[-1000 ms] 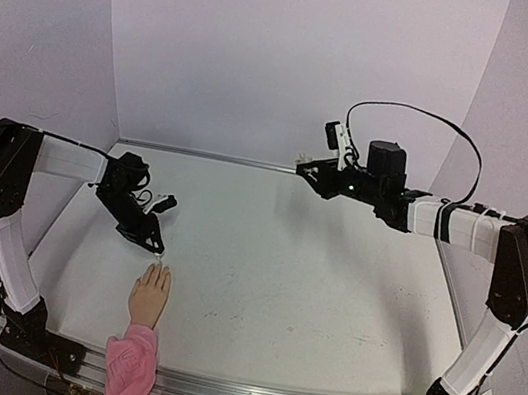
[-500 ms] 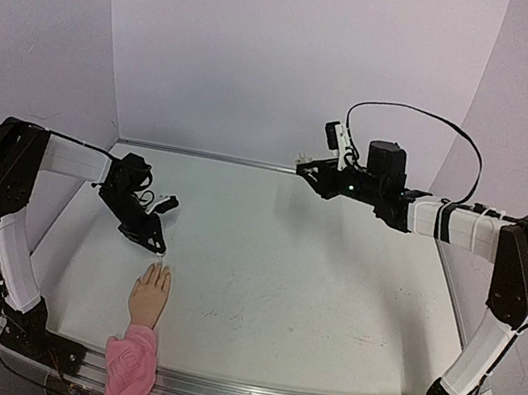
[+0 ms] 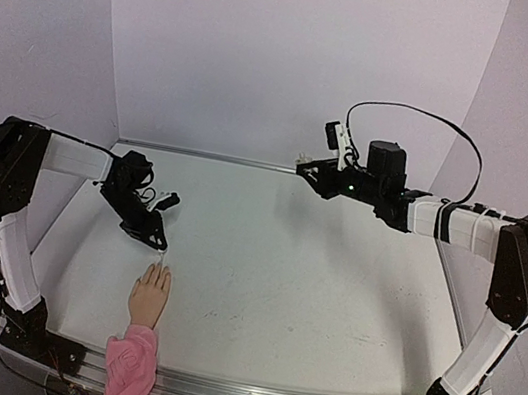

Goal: Paint the nails

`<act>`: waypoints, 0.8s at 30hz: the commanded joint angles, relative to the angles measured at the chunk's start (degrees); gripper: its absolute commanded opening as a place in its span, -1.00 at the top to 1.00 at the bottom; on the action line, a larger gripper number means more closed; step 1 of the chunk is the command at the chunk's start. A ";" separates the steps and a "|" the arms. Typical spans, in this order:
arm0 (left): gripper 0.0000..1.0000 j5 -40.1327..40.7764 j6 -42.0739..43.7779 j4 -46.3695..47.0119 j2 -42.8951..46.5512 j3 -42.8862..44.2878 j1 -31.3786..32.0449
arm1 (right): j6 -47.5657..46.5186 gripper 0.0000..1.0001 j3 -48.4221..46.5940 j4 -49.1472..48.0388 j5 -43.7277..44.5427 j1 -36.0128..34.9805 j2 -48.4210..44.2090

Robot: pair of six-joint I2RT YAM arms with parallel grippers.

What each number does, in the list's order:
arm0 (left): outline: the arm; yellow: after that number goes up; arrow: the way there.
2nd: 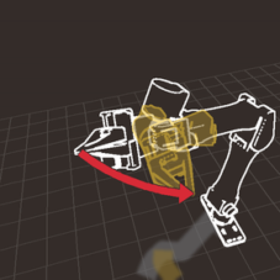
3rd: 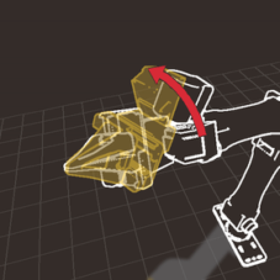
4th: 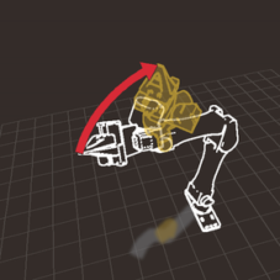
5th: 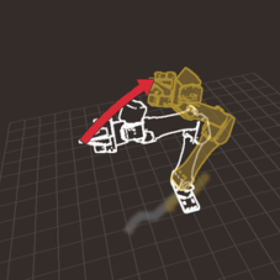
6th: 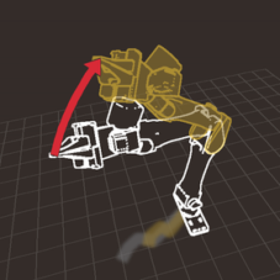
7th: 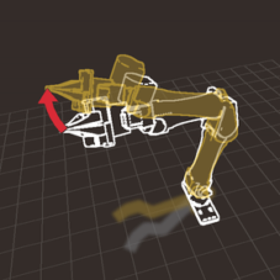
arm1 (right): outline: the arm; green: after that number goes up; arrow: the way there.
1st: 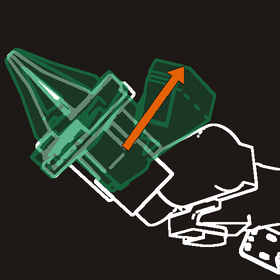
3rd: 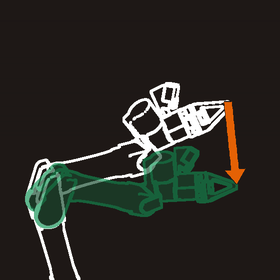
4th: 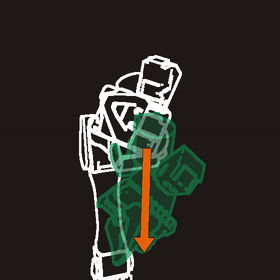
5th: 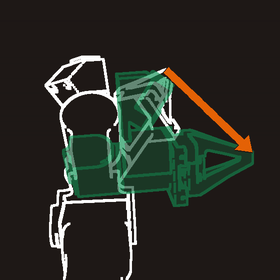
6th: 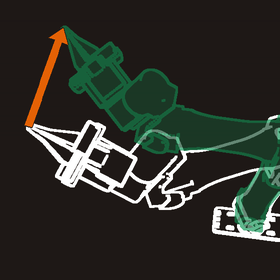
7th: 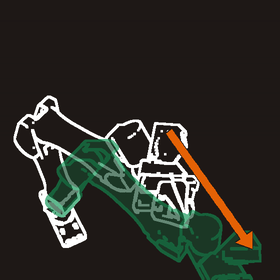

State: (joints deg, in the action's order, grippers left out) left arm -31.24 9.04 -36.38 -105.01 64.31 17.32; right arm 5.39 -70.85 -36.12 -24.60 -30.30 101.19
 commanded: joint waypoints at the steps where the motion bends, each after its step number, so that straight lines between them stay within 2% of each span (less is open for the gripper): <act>1: 1.00 1.10 -0.90 0.66 5.02 1.30 -0.01 | -0.07 1.00 -1.11 -4.28 -0.80 -0.29 -2.60; 13: 1.00 3.76 -5.68 -1.80 18.26 4.16 0.00 | -3.30 1.00 4.21 -10.83 -3.00 -0.33 -5.51; 18: 1.00 -0.38 -8.42 -1.17 19.05 8.78 0.03 | -8.43 1.00 9.43 -16.81 -3.99 -0.33 -6.45; 24: 1.00 -7.12 -18.38 -0.08 19.10 16.35 0.08 | -3.21 1.00 16.05 -29.14 -5.23 -0.99 -5.99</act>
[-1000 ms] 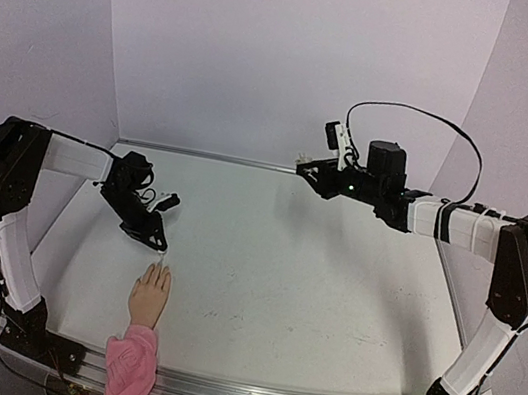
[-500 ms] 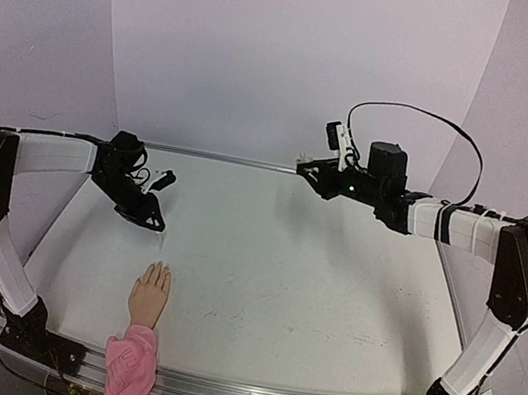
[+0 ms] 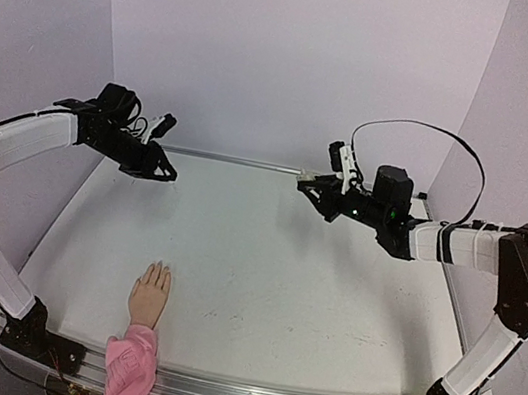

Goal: Paint the nails

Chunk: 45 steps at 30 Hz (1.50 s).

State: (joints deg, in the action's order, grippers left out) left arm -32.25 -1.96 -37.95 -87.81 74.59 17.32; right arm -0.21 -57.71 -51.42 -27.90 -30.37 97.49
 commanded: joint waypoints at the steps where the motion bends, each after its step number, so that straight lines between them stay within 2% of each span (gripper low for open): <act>1: 1.00 -7.58 -8.90 1.82 2.08 6.76 0.10 | 2.93 1.00 3.53 -16.04 -1.50 -1.33 -2.04; 4: 1.00 -11.02 -11.87 2.32 3.09 9.17 0.69 | 3.28 1.00 3.77 -19.53 -1.03 -2.90 -1.05; 7: 1.00 -11.35 -12.91 2.58 4.60 10.80 2.54 | -0.22 1.00 3.66 -19.94 -0.87 -5.93 -1.03; 11: 1.00 -9.54 -14.18 4.28 6.90 11.95 7.37 | -2.44 1.00 2.52 -19.27 -0.94 -10.02 -1.16; 14: 1.00 -6.66 -15.45 6.89 8.29 12.05 11.34 | -6.27 1.00 0.22 -14.57 -0.11 -13.17 -0.91; 17: 1.00 -4.97 -17.93 9.58 10.03 10.76 12.19 | -8.68 1.00 0.50 -14.16 0.10 -15.35 -0.75; 25: 1.00 -1.71 -18.97 14.24 13.40 6.32 16.63 | -11.23 1.00 -0.08 -14.83 -0.85 -17.26 0.13; 45: 1.00 6.22 -15.99 14.92 11.36 6.07 24.95 | -10.36 1.00 0.76 -18.01 1.70 -19.05 -1.86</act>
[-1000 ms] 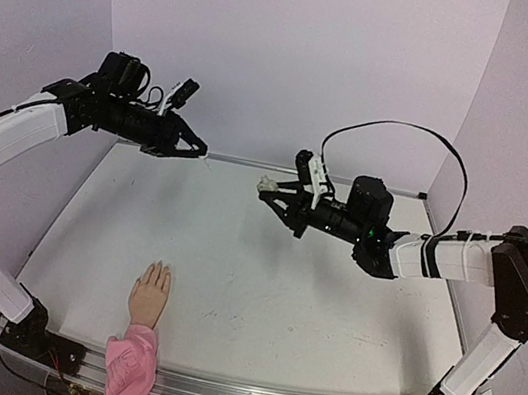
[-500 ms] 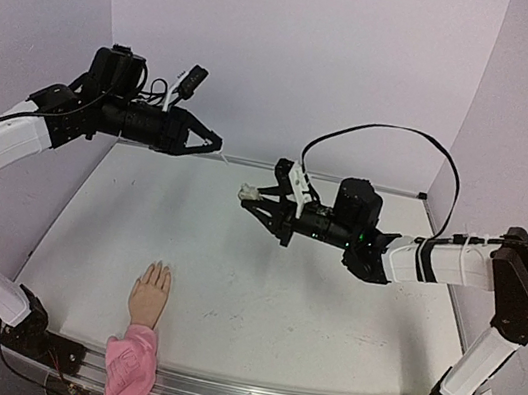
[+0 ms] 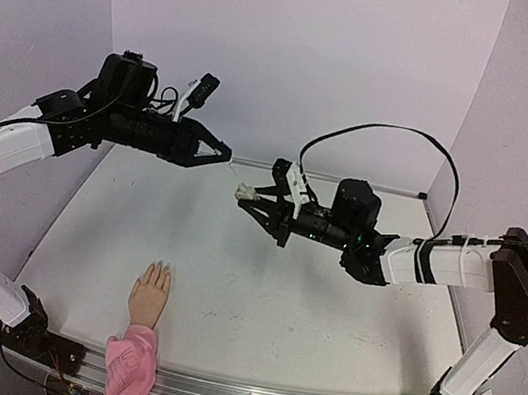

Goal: Paint the nails

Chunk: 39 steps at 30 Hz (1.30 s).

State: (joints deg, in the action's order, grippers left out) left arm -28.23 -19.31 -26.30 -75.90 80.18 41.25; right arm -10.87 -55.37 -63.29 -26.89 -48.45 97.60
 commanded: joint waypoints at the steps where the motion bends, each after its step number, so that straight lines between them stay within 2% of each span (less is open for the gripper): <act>1: 1.00 2.59 1.50 3.35 -0.70 0.50 1.27 | 0.32 1.00 -1.58 -6.22 0.78 -1.00 -1.91; 13: 1.00 6.97 1.48 4.34 0.69 -1.39 2.43 | -0.03 1.00 -0.09 -7.89 2.55 -1.33 -3.02; 39: 1.00 6.43 1.71 4.95 -0.99 -1.95 3.56 | 0.31 1.00 0.22 -10.19 2.23 -1.83 -2.85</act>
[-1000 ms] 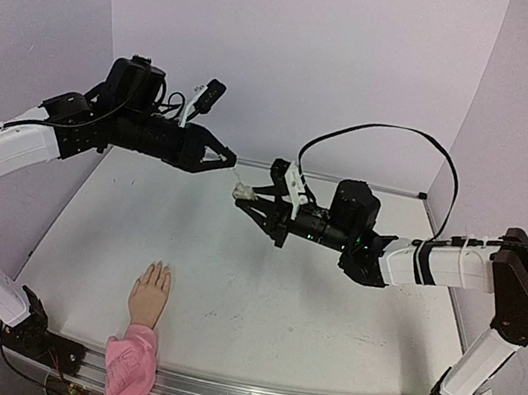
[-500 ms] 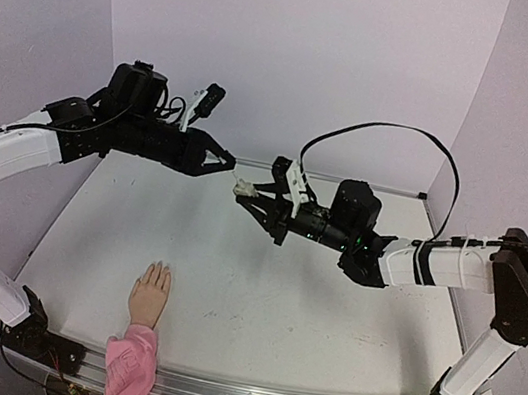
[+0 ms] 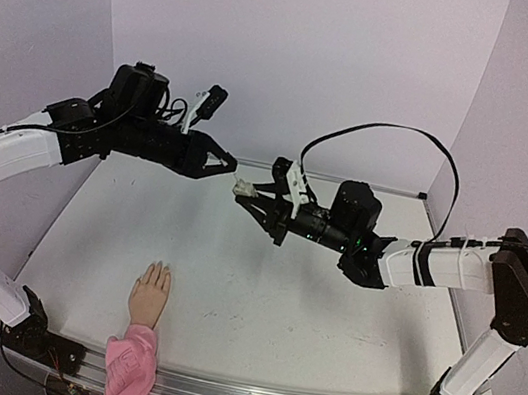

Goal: Paint the nails

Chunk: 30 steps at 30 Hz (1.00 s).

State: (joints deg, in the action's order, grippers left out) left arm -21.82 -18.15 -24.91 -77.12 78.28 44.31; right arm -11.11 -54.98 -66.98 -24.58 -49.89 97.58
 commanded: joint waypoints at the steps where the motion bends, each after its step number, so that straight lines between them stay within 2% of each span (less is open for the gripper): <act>1: 1.00 0.06 0.53 3.60 0.22 -0.13 0.46 | 0.57 1.00 -0.21 -6.52 -0.13 -0.40 -2.79; 14: 1.00 0.82 0.91 3.57 -1.57 -0.59 1.75 | 0.80 1.00 -1.24 -6.58 0.55 -0.82 -2.38; 20: 1.00 3.72 0.55 2.58 -2.37 -0.39 2.28 | 0.90 1.00 -3.59 -6.92 3.82 -1.47 -0.60; 23: 1.00 6.95 -1.06 -0.21 -3.68 1.48 2.35 | -0.64 1.00 -4.80 -6.87 9.78 -2.64 0.57; 28: 1.00 14.49 -4.27 -6.34 -7.91 5.54 3.10 | -6.72 1.00 -9.87 -6.76 32.02 -5.75 5.07; 30: 1.00 16.09 -6.11 -7.44 -9.60 5.97 3.15 | -7.74 1.00 -12.50 -7.12 36.28 -6.37 6.96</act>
State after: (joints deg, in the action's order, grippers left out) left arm -9.89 -20.40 -27.24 -83.33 81.73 46.33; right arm -14.63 -59.57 -67.16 -4.19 -54.19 102.43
